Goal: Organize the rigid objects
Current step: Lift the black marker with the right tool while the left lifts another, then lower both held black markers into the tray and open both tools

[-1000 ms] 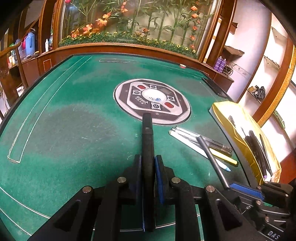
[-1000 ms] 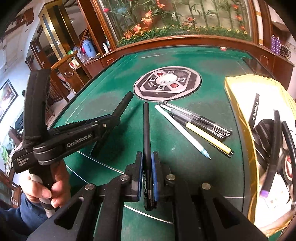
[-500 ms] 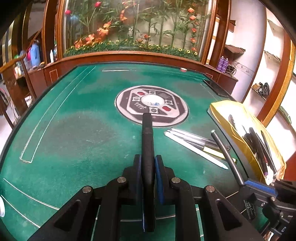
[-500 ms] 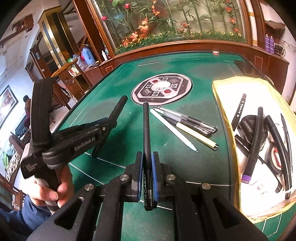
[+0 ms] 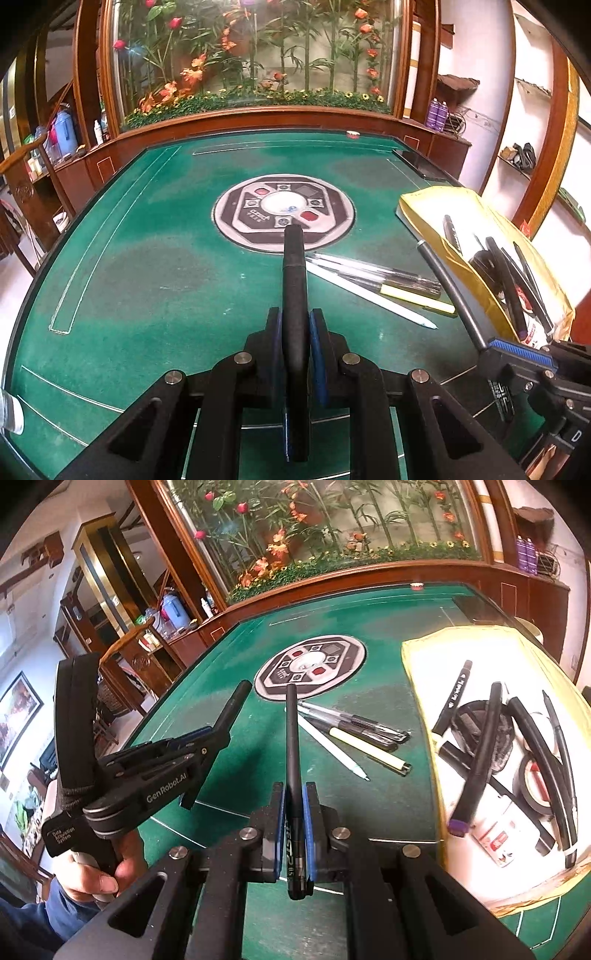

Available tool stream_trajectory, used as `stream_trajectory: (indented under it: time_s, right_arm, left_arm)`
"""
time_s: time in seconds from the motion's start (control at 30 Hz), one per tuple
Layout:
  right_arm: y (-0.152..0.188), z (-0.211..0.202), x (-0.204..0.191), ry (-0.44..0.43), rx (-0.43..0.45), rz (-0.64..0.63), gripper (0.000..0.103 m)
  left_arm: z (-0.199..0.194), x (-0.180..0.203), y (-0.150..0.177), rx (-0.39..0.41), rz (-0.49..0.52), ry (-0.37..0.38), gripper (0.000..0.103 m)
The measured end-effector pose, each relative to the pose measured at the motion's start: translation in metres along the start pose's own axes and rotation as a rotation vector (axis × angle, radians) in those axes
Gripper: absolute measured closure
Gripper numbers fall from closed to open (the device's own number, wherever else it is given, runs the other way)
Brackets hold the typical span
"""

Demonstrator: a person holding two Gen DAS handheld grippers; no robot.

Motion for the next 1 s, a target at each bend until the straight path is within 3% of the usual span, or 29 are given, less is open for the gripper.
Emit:
stream_trajectory:
  time_s: [0.3, 0.47, 0.8, 1.0]
  right_arm:
    - [-0.005, -0.023, 0.028, 0.000, 0.055, 0.055, 0.094]
    - [-0.010, -0.044, 0.057, 0.018, 0.106, 0.103, 0.094]
    - [-0.017, -0.092, 0.136, 0.164, 0.195, 0.170, 0.094]
    - [-0.006, -0.095, 0.177, 0.269, 0.159, 0.202, 0.094]
  left_arm:
    - [-0.003, 0.032, -0.003, -0.002, 0.056, 0.006, 0.086]
    - [-0.007, 0.062, -0.006, -0.020, 0.086, 0.053, 0.087]
    - [-0.010, 0.154, -0.018, -0.105, 0.096, 0.255, 0.087]
    - [0.015, 0.186, -0.013, -0.165, 0.082, 0.266, 0.087]
Point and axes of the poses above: each gripper's, at about its wrist camera, not at the fingertips, and z roughly the way its jaws point, x to its right, y to its underside, the point moved 10 cm from there along z, roughly the way its jaws point, and after that the axes turned 4 degrees about -z, right-handed, at the moved point
